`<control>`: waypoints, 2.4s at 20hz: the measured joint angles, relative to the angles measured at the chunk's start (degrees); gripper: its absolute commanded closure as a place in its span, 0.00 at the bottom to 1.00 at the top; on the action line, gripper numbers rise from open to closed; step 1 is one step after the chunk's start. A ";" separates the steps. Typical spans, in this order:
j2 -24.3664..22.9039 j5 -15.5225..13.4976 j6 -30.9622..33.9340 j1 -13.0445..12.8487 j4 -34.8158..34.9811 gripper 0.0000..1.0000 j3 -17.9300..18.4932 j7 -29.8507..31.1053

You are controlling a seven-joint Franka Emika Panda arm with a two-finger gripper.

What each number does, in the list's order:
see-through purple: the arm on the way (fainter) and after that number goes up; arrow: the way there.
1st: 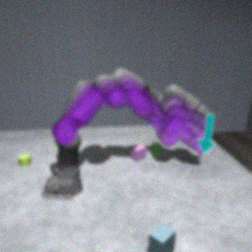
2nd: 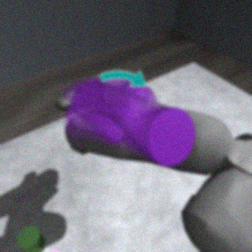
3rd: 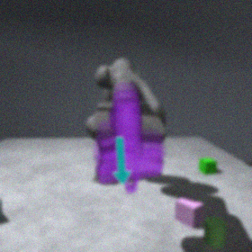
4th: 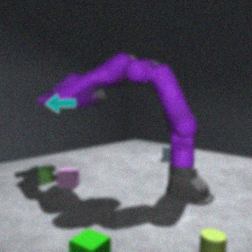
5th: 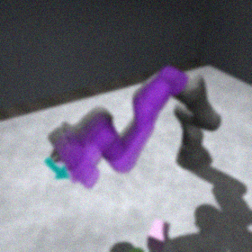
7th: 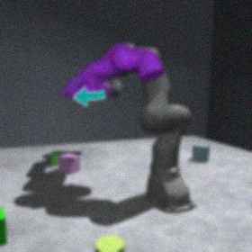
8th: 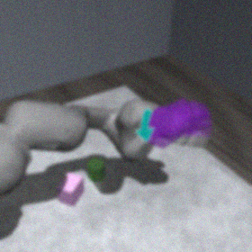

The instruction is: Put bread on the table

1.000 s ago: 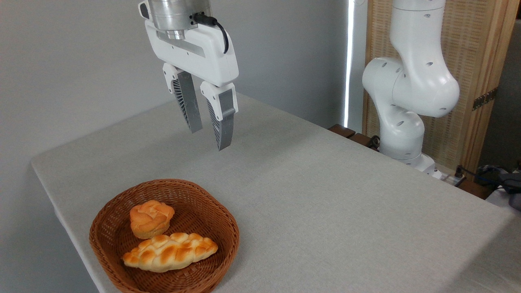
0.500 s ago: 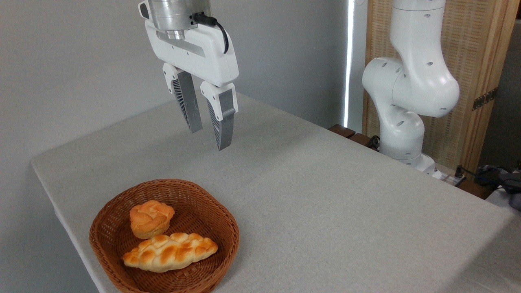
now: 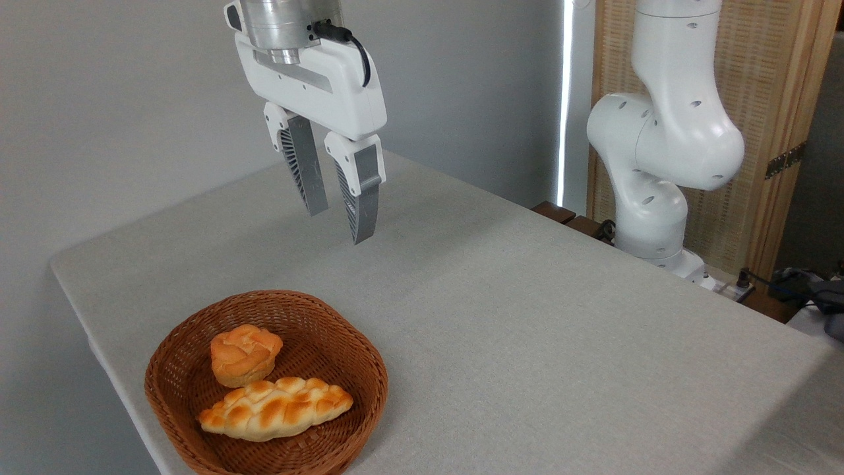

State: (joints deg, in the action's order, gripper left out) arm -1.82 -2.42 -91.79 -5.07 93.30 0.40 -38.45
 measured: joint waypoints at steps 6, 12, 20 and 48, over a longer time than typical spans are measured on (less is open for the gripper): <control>0.00 0.00 0.00 0.00 0.00 0.00 0.00 0.00; 0.02 0.00 -1.11 0.00 -0.10 0.00 0.00 -0.09; 3.72 0.00 -12.62 -0.36 -0.08 0.00 -1.26 -8.20; 15.20 0.03 -39.76 -0.08 11.25 0.00 -8.83 -33.56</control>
State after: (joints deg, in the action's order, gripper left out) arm 13.39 -2.39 -131.56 -5.15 104.55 -8.43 -72.01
